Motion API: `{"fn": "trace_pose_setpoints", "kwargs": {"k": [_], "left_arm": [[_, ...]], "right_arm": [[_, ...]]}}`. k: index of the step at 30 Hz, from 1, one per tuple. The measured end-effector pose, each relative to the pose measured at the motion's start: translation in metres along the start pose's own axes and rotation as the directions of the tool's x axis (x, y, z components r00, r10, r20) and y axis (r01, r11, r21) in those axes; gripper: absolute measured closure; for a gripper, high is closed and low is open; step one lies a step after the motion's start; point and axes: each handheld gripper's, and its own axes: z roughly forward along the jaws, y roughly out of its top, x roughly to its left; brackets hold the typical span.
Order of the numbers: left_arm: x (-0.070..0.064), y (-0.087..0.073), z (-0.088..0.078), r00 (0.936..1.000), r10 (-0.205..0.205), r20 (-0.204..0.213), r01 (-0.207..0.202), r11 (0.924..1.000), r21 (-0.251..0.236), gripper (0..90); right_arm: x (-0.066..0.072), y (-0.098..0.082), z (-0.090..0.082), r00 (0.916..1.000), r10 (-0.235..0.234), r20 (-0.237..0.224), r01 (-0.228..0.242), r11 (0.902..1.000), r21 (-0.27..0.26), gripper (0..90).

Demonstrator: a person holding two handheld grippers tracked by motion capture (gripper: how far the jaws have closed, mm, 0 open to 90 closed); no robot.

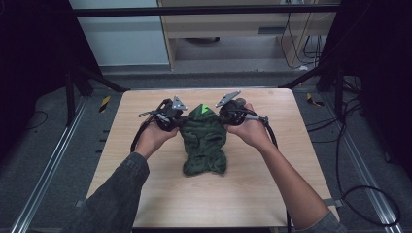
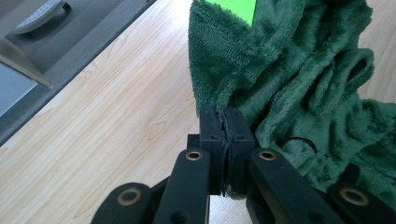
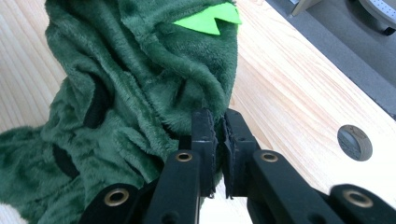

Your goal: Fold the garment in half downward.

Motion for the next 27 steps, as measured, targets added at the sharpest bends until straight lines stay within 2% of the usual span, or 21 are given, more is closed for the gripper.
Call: {"fn": "trace_pose_setpoints", "kwargs": {"k": [12,18,21,27], "left_arm": [[-0.019,-0.014,-0.001,0.9993,0.035,0.011,-0.035,0.9993,-0.008,88.2],[-0.025,-0.024,-0.004,0.9992,0.033,0.022,-0.033,0.9993,-0.018,88.2],[-0.032,-0.032,-0.004,0.999,0.034,0.028,-0.034,0.9993,-0.018,88.1],[-0.044,-0.043,-0.001,0.9983,0.043,0.039,-0.042,0.999,-0.015,88.1]], "right_arm": [[0.014,-0.024,-0.003,0.9999,-0.01,-0.007,0.01,0.9998,-0.015,84.7],[0.023,-0.032,-0.005,0.9997,-0.014,-0.021,0.013,0.9996,-0.026,84.3],[0.031,-0.039,-0.007,0.9992,-0.029,-0.027,0.028,0.999,-0.036,84.3],[0.04,-0.049,-0.007,0.999,-0.03,-0.032,0.029,0.9989,-0.037,83.9]]}}
